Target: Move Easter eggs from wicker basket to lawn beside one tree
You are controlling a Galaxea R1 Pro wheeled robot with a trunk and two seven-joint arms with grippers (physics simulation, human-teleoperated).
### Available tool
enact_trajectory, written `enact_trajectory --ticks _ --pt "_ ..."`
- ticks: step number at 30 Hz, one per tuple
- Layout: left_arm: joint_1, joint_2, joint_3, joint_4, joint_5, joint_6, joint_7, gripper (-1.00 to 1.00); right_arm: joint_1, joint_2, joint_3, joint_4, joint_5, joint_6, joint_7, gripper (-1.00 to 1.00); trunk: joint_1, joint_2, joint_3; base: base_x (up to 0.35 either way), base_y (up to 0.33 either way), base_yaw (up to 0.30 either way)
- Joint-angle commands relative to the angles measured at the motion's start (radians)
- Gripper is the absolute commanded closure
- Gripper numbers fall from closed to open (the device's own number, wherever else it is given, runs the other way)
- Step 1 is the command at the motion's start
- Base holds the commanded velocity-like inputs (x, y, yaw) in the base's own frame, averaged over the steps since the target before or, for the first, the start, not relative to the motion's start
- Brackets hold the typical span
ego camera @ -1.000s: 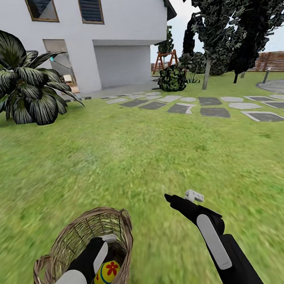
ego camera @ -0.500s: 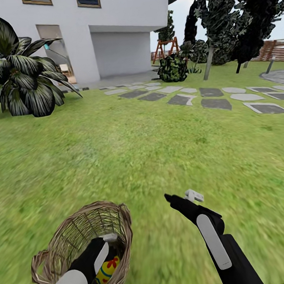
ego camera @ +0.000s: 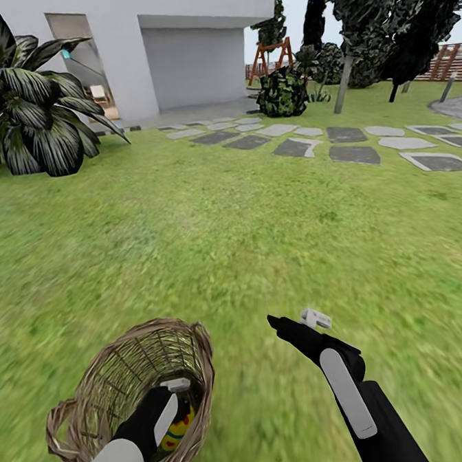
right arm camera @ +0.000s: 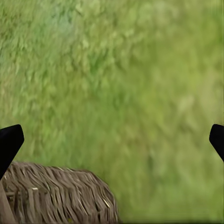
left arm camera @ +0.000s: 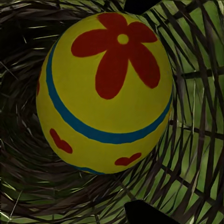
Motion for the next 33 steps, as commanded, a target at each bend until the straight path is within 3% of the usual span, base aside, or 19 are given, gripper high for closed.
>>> enact_trajectory --ticks 1,19,23,33 --pt "0.000 0.000 0.003 -0.002 0.011 -0.006 0.007 -1.00 -0.001 0.000 0.001 -0.001 -0.011 0.001 -0.010 -1.00 0.000 -0.001 -0.005 0.000 0.000 0.000" --pt "0.000 -0.001 0.003 -0.001 0.012 -0.042 0.006 -1.00 -0.001 0.000 0.002 -0.001 -0.011 0.001 -0.010 -1.00 0.000 -0.001 -0.005 0.000 0.000 0.000" --pt "0.000 -0.015 0.003 0.008 0.012 -0.084 0.005 -1.00 -0.001 0.000 0.002 -0.001 -0.011 0.001 -0.010 -1.00 0.000 -0.001 -0.005 0.000 0.000 0.000" --pt "0.000 -0.020 0.003 0.040 0.012 -0.099 -0.003 -1.00 -0.001 0.000 0.002 -0.001 -0.011 0.001 -0.010 -1.00 0.000 -0.001 -0.005 0.000 0.000 0.000"
